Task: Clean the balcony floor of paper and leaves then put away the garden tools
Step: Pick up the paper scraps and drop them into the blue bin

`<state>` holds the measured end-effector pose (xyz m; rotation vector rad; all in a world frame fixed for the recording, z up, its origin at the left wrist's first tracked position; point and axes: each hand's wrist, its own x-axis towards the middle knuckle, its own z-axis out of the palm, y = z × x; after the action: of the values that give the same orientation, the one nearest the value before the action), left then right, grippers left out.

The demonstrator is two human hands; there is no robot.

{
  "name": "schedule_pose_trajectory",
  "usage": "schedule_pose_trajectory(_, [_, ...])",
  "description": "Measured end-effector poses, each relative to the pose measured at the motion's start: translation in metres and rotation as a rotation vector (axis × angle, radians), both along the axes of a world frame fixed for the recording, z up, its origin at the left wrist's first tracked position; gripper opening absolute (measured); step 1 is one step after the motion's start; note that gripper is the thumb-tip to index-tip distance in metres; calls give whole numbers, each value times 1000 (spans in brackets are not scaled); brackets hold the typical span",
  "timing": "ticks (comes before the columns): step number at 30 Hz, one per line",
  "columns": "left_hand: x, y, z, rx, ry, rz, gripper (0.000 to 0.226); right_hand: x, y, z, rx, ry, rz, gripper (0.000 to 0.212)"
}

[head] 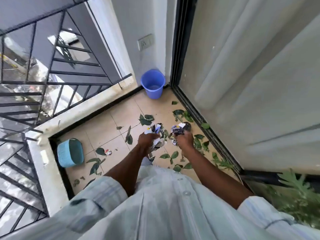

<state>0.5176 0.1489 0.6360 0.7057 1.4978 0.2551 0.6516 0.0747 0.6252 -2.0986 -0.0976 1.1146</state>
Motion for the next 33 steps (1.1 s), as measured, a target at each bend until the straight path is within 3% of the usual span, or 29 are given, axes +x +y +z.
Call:
schedule_pose_trajectory(9, [-18,93,-16,84,-42,75,24,-4,91,0,-76,-54,177,28])
schedule_pose_trajectory(11, [-18,119,-3,130,-42,22,17,-5,120,-3,-65,-107,189,20])
schedule_pose_trajectory(13, [-17,153,2,145,-71,20,25,-2,156,-10,-89,-170,206,2])
schedule_pose_trajectory(16, [-18,187,9,152,-121,10,23,2,191,-10,-70,-218,199,32])
schedule_pose_trajectory(20, [-23,239,13,117,-122,-51,6,2,237,9,10,-187,115,12])
schedule_pose_trajectory(28, [8,318,0,63,-267,-58,17,38,313,0,-41,-261,49,25])
schedule_pose_trajectory(33, [42,380,-60,36,-307,86,39,76,367,-2,-34,-236,105,32])
